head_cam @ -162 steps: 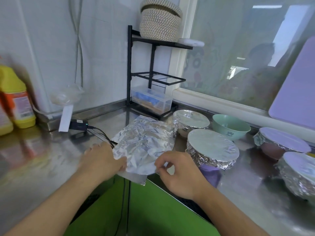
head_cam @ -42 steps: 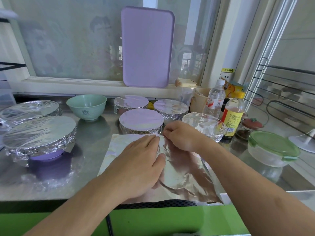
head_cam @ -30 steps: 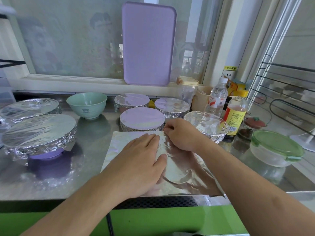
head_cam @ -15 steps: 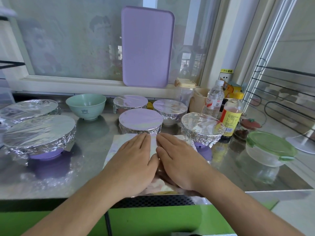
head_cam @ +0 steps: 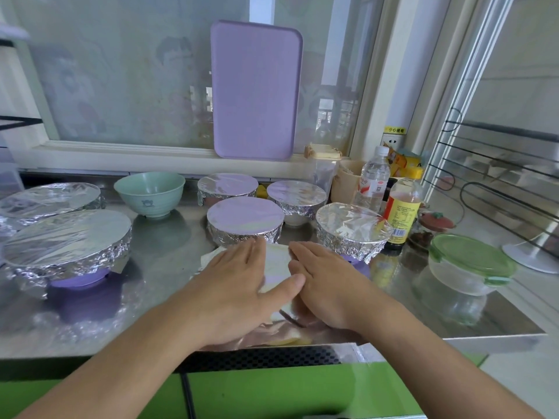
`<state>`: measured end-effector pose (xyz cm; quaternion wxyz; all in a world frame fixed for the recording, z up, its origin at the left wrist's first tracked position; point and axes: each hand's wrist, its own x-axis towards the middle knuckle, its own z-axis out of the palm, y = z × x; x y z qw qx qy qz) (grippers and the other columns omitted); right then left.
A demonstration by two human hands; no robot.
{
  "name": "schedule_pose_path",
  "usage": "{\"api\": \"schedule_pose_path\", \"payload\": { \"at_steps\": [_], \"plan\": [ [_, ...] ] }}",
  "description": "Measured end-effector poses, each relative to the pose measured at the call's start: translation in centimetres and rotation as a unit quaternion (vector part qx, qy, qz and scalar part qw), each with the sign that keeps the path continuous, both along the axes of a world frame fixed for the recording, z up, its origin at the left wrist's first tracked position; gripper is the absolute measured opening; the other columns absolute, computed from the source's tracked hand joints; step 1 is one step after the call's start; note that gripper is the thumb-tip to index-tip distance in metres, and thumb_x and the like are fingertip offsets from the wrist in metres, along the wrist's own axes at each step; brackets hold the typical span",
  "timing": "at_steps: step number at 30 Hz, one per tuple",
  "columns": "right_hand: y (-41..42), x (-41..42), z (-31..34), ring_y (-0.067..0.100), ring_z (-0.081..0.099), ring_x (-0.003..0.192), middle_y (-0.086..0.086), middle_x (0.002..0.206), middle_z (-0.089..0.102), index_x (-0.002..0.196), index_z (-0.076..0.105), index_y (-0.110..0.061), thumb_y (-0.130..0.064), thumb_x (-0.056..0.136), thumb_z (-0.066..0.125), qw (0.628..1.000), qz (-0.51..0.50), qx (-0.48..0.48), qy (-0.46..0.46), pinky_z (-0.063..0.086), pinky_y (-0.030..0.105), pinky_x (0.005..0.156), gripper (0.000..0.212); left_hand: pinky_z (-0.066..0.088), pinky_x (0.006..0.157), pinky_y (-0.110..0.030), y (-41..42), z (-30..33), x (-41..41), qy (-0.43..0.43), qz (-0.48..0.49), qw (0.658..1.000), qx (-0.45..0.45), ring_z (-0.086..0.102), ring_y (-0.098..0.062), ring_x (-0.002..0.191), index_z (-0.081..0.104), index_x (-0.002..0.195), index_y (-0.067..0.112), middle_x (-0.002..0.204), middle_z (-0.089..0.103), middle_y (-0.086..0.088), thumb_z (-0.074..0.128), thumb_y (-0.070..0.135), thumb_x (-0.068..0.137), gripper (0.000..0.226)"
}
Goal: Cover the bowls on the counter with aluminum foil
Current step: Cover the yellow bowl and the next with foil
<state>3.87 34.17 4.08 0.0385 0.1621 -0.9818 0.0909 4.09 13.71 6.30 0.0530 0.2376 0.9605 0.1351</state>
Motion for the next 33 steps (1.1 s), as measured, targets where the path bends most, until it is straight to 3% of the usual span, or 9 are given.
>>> {"api": "schedule_pose_path", "payload": {
  "at_steps": [3, 5, 10, 13, 16, 19, 22, 25, 33],
  "plan": [
    [0.2, -0.8, 1.3, 0.041, 0.044, 0.142, 0.020, 0.152, 0.049, 0.141, 0.055, 0.000, -0.018, 0.110, 0.032, 0.998, -0.007, 0.052, 0.038, 0.038, 0.051, 0.116, 0.042, -0.002, 0.130, -0.035, -0.4, -0.8, -0.4, 0.004, 0.001, 0.999, -0.035, -0.020, -0.009, 0.157, -0.019, 0.164, 0.016, 0.172, -0.024, 0.004, -0.001, 0.106, 0.065, 0.134],
    [-0.6, -0.8, 2.6, 0.029, 0.041, 0.147, 0.009, 0.158, 0.047, 0.152, 0.049, -0.009, -0.021, 0.112, 0.037, 0.999, -0.010, 0.017, 0.039, 0.034, 0.041, 0.121, 0.043, -0.001, 0.131, -0.036, -0.5, -1.3, -0.4, 0.026, -0.002, 0.998, -0.057, -0.019, -0.011, 0.158, -0.019, 0.163, 0.014, 0.172, -0.024, 0.000, 0.000, 0.109, 0.062, 0.140],
    [-3.6, -1.7, 1.6, 0.038, 0.046, 0.136, 0.022, 0.141, 0.056, 0.135, 0.056, 0.007, -0.018, 0.112, 0.027, 0.996, 0.083, -0.023, 0.030, 0.034, 0.049, 0.114, 0.045, 0.005, 0.129, -0.029, -0.1, -1.0, -0.1, 0.084, -0.044, 0.995, 0.001, 0.000, -0.005, 0.157, 0.000, 0.166, 0.028, 0.172, 0.005, 0.012, 0.025, 0.107, 0.066, 0.130],
    [-3.6, -2.0, 0.5, 0.042, 0.053, 0.134, 0.022, 0.141, 0.060, 0.143, 0.053, 0.008, -0.026, 0.109, 0.025, 0.996, 0.082, 0.023, 0.005, 0.045, 0.055, 0.109, 0.056, -0.002, 0.129, -0.029, -0.2, -1.1, 0.0, 0.086, -0.040, 0.995, -0.024, -0.010, -0.005, 0.158, -0.007, 0.167, 0.022, 0.174, -0.006, 0.008, 0.026, 0.108, 0.064, 0.137],
    [-3.3, -2.0, -0.3, 0.028, 0.041, 0.148, 0.008, 0.154, 0.052, 0.151, 0.049, -0.008, -0.041, 0.107, 0.010, 0.993, 0.083, 0.029, 0.077, 0.036, 0.049, 0.118, 0.068, -0.009, 0.127, -0.028, -0.4, -1.1, 0.1, 0.066, -0.031, 0.996, -0.050, -0.021, -0.006, 0.157, -0.017, 0.165, 0.017, 0.173, -0.021, 0.003, 0.026, 0.110, 0.062, 0.145],
    [-2.7, -1.6, -0.3, 0.021, 0.036, 0.150, 0.003, 0.155, 0.049, 0.144, 0.052, -0.015, -0.050, 0.102, 0.002, 0.997, 0.040, 0.003, 0.062, 0.032, 0.044, 0.121, 0.074, -0.014, 0.120, -0.024, -0.7, -0.7, 0.4, 0.044, -0.025, 0.997, -0.065, -0.023, -0.007, 0.156, -0.024, 0.162, 0.015, 0.170, -0.029, 0.003, 0.031, 0.109, 0.062, 0.148],
    [-1.9, -0.7, 0.3, 0.032, 0.043, 0.141, 0.011, 0.147, 0.052, 0.138, 0.054, -0.008, -0.049, 0.109, 0.013, 0.999, -0.005, -0.020, 0.025, 0.038, 0.049, 0.115, 0.065, -0.011, 0.121, -0.024, -1.0, -0.4, 0.9, 0.027, -0.020, 0.997, -0.062, -0.024, -0.005, 0.155, -0.028, 0.160, 0.016, 0.168, -0.032, 0.006, 0.034, 0.111, 0.059, 0.152],
    [-1.0, 0.0, 0.1, 0.045, 0.052, 0.120, 0.021, 0.124, 0.057, 0.114, 0.057, 0.000, -0.048, 0.111, 0.004, 0.999, -0.019, -0.029, -0.037, 0.048, 0.058, 0.099, 0.072, -0.010, 0.120, -0.023, -1.1, -0.4, 1.1, 0.017, -0.017, 0.999, -0.048, -0.024, -0.002, 0.153, -0.029, 0.160, 0.017, 0.167, -0.032, 0.009, 0.038, 0.110, 0.058, 0.153],
    [-1.0, 0.9, 0.3, 0.022, 0.032, 0.147, -0.002, 0.147, 0.045, 0.134, 0.049, -0.016, -0.057, 0.098, -0.001, 0.997, -0.009, 0.057, 0.059, 0.025, 0.041, 0.121, 0.074, -0.004, 0.116, -0.018, -0.8, 0.4, 1.2, 0.010, -0.019, 1.000, -0.015, -0.016, -0.001, 0.155, -0.024, 0.162, 0.019, 0.170, -0.021, 0.015, 0.054, 0.100, 0.064, 0.149]
  ]
}}
